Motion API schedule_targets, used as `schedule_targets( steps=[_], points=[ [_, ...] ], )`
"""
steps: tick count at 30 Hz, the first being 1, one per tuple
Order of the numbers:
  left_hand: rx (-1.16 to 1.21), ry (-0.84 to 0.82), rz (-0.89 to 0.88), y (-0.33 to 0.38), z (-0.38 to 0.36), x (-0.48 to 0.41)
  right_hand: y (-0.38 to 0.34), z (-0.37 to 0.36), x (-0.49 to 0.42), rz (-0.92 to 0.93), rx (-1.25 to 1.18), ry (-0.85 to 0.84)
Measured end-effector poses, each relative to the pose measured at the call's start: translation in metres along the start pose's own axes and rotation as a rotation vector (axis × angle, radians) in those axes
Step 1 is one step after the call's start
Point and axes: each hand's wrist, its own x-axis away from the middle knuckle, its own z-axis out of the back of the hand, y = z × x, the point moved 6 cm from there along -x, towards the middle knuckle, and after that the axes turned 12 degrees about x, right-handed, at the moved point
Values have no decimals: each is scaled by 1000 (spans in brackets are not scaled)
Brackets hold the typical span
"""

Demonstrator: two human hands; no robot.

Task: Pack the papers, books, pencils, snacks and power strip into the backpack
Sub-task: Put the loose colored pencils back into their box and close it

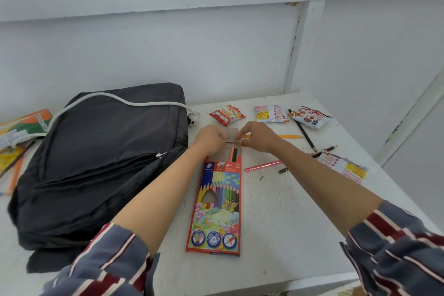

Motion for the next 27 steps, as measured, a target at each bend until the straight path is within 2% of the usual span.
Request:
schedule_targets(
  steps=[11,16,20,23,27],
  points=[
    [-136,-109,20,-3,-4,-4,-6,-4,3,-2,86,-57],
    [-143,-109,6,-2,-5,-3,-7,1,6,-3,48,-74],
    [-62,-84,-7,0,-3,2,-4,4,10,-34,-3,-55],
    [-23,-120,0,-3,-7,6,-6,-1,15,-29,-13,-66],
    [-102,-179,31,-6,-14,9,-10,-11,19,-94,44,-81]
  ],
)
